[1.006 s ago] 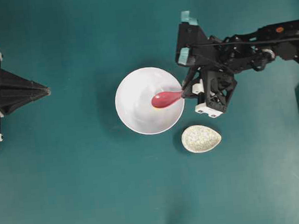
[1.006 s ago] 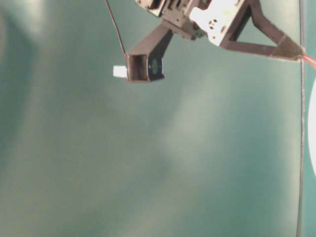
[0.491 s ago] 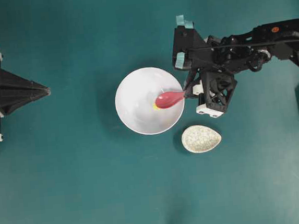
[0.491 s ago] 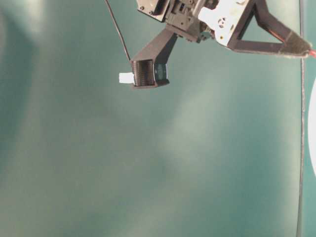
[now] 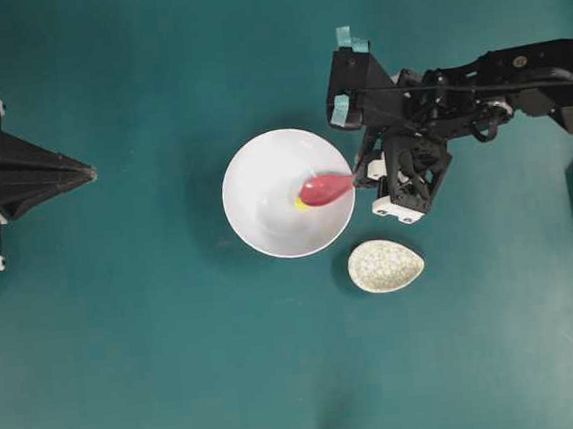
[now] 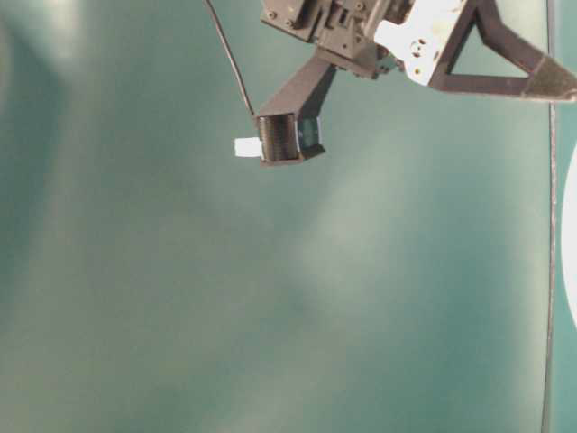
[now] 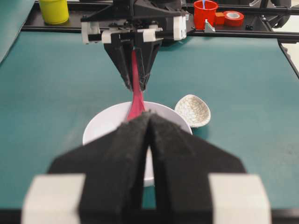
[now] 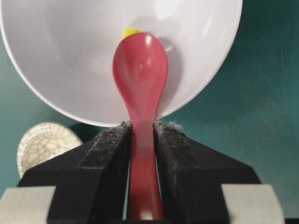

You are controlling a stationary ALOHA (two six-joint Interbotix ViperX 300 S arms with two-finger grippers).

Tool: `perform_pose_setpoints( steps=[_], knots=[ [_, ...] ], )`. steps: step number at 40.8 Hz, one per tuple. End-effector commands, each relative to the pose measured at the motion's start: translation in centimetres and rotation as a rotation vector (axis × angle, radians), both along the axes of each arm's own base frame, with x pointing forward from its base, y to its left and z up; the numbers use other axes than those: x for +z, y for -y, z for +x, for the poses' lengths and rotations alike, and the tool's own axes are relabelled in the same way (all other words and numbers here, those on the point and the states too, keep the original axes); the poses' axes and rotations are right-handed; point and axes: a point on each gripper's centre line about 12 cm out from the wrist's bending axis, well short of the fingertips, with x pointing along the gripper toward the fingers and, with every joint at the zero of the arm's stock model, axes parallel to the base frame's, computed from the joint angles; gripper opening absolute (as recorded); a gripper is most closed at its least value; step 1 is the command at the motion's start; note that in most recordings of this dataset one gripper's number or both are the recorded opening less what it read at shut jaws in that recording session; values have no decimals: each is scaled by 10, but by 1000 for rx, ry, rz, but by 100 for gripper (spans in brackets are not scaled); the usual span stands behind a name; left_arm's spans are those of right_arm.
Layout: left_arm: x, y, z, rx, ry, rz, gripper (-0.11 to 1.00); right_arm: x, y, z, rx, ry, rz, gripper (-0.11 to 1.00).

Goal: Scoop the yellow hexagonal prism block from the bowl with a spoon using the right arm.
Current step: 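Lift the spoon and lower its bowl into the white bowl, then slide the spoon tip along the bowl toward the yellow block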

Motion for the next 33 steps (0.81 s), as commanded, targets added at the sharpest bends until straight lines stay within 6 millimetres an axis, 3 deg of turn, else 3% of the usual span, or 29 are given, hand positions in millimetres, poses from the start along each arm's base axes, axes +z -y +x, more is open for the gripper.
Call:
perform_pose_setpoints(
  steps=[1,25,33],
  knots=[
    [7,0,2,1,21,0,0,10,2,7,-4,34,-7,22],
    [7,0,2,1,20,0,0,-5,1,44,8,46,-14,22],
    [7,0,2,1,21,0,0,1,3,54,-3,116,-32,22]
  ],
)
